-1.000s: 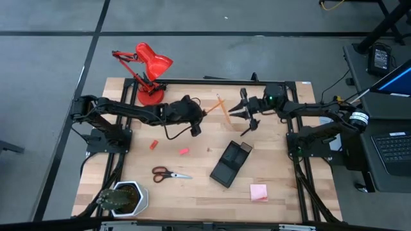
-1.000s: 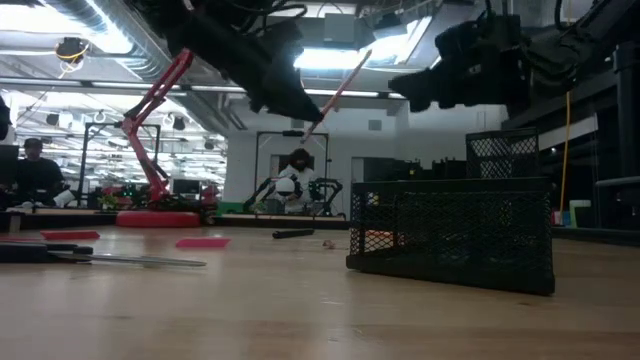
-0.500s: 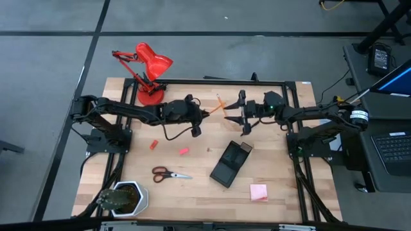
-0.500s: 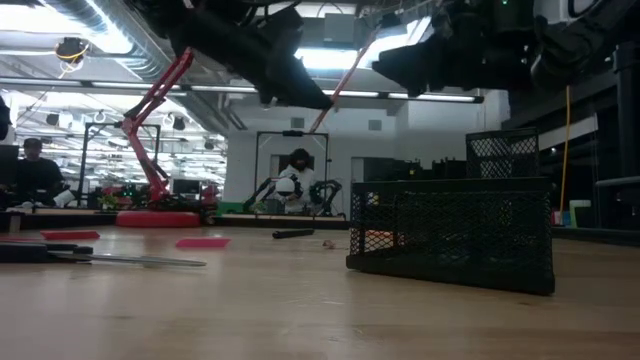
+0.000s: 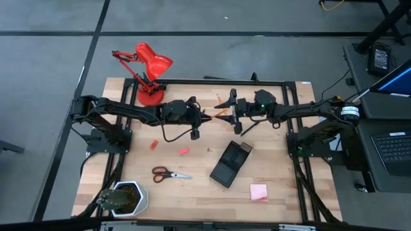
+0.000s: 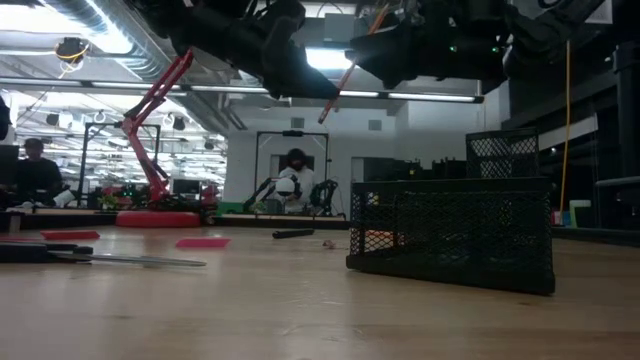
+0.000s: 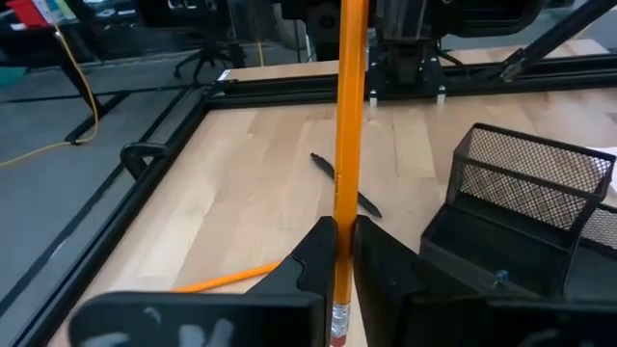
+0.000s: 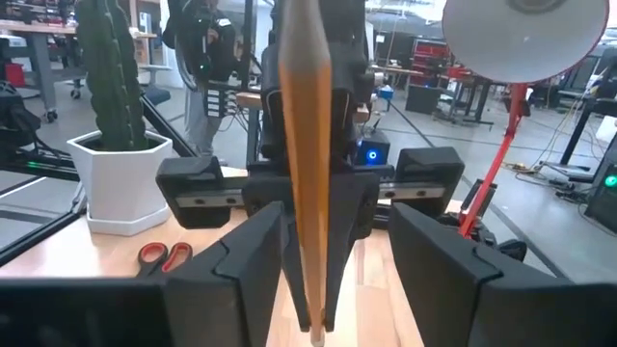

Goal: Pick and place office supplies into organizer
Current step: Put the left pencil into the desk organizer

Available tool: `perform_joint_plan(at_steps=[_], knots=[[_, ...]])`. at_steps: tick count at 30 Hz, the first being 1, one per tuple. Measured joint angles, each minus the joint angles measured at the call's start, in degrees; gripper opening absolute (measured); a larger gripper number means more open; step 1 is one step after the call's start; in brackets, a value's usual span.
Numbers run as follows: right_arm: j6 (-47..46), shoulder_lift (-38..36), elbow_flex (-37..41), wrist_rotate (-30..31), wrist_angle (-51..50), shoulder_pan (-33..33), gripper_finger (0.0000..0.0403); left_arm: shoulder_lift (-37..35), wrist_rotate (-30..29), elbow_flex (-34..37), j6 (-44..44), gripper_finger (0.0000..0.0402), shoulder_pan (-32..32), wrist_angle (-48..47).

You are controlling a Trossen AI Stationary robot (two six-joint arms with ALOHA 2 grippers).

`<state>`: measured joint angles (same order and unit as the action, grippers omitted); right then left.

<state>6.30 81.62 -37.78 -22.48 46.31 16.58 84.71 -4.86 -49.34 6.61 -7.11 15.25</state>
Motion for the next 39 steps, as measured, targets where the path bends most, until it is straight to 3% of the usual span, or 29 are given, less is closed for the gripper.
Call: perform_joint_plan(at_steps=[13,24,30,34,39], knots=[[1.2,-0.2,-0.2,0.0,-2.6,0.1,0.0176,0.0,0.0,0.0,0.2,0.0025,0.0,-0.4],[2.0,-0.2,-0.2,-3.0,-2.5,0.2,0.0019,0.0,0.0,0.0,0.2,0.0025,0.0,-0.5],[1.5,-0.3,-0.2,-2.9,-3.4,0.1,0.0019,0.0,-0.4,0.0,0.2,0.0026,0.0,-1.0],[1.5,-2.8,-0.2,-1.7,-9.3,0.0,0.0019,0.0,-2.2,-0.1,0.2,0.0045,0.0,-3.2],[3.2,-9.8,-0.2,5.3,-19.9,-1.8,0.0019,-1.5,-4.7,0.0,0.8,0.0077,-0.1,-4.6]])
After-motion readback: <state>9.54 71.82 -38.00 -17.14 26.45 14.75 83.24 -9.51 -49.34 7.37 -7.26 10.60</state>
